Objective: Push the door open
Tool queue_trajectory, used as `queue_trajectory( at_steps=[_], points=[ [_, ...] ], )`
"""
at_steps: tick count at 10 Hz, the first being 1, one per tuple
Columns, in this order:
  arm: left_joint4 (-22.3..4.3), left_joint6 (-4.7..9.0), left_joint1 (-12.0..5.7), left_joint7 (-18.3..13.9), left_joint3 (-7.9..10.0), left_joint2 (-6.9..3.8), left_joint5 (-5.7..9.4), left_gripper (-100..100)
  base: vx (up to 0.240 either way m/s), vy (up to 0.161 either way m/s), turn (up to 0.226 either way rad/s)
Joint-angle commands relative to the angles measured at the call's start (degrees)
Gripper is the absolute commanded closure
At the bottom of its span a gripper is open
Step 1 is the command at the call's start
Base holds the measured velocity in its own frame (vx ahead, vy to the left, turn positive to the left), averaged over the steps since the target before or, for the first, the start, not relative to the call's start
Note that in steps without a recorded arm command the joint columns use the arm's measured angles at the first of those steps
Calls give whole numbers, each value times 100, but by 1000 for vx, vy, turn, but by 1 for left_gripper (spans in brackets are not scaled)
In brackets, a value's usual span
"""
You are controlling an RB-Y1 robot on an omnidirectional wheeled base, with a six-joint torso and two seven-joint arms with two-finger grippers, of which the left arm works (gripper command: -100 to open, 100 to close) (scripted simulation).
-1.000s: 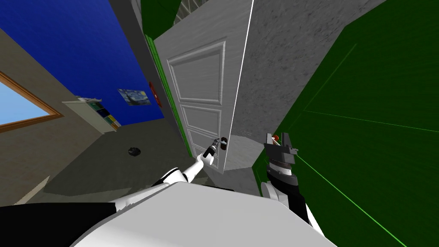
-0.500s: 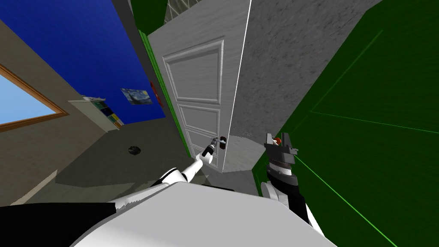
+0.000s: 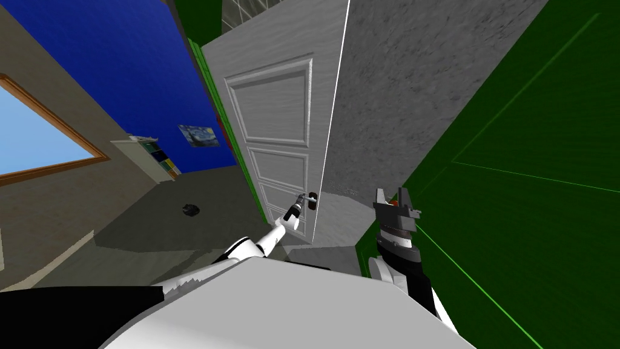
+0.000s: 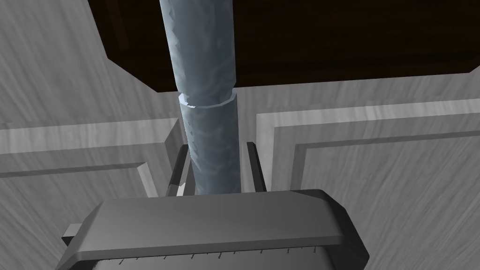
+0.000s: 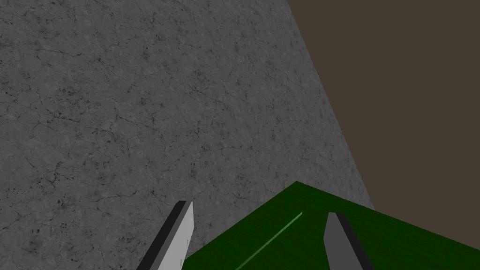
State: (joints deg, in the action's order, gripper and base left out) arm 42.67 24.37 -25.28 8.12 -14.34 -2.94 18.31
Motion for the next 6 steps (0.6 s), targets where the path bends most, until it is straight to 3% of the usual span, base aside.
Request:
queue_trajectory(
  at_steps=[1, 6],
  points=[
    [37, 7, -9, 29, 160, -54, 25, 100, 124, -196, 93],
    [-20, 23, -29, 94, 425, 31, 62, 100, 129, -163, 78]
  ],
)
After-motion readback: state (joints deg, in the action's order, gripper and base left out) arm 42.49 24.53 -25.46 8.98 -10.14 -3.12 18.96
